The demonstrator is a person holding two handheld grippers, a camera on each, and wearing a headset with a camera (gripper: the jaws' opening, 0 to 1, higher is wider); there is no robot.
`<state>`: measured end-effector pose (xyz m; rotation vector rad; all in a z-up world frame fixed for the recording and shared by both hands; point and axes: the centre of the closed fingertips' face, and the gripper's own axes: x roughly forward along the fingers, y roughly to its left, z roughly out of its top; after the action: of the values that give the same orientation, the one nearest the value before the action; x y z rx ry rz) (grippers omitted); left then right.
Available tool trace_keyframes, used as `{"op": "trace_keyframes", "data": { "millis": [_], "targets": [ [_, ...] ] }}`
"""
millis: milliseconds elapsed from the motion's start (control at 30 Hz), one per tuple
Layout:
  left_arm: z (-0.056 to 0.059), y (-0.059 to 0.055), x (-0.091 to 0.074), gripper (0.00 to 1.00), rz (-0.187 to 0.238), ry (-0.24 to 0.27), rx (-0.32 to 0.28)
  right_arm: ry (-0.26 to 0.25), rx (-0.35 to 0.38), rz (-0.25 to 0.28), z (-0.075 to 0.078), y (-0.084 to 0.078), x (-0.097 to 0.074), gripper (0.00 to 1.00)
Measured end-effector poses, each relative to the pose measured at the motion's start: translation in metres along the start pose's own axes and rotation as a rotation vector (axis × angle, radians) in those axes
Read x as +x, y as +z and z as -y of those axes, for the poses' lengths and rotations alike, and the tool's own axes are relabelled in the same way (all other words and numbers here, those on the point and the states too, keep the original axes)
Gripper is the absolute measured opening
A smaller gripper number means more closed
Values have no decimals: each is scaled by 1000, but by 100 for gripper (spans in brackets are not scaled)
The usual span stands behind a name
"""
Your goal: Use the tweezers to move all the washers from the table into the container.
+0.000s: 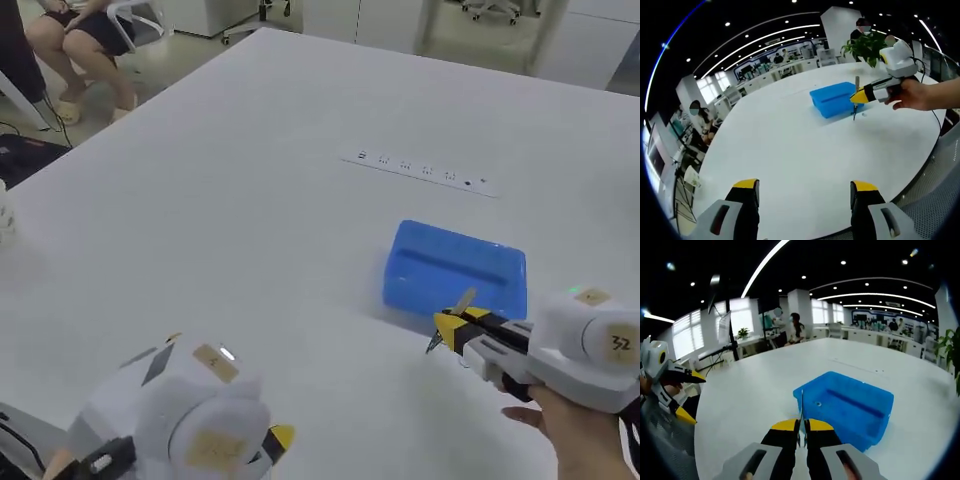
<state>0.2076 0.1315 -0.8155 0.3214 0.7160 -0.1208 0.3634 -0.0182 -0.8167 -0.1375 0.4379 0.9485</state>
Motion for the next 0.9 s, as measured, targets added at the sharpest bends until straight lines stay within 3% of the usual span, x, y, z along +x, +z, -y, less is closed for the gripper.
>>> {"op": "trace_keyframes", "data": {
  "millis": [900],
  "targets": [
    [-1,1,0,75,4,5,-6,-50,37,24,18,5,-15,3]
  ]
}}
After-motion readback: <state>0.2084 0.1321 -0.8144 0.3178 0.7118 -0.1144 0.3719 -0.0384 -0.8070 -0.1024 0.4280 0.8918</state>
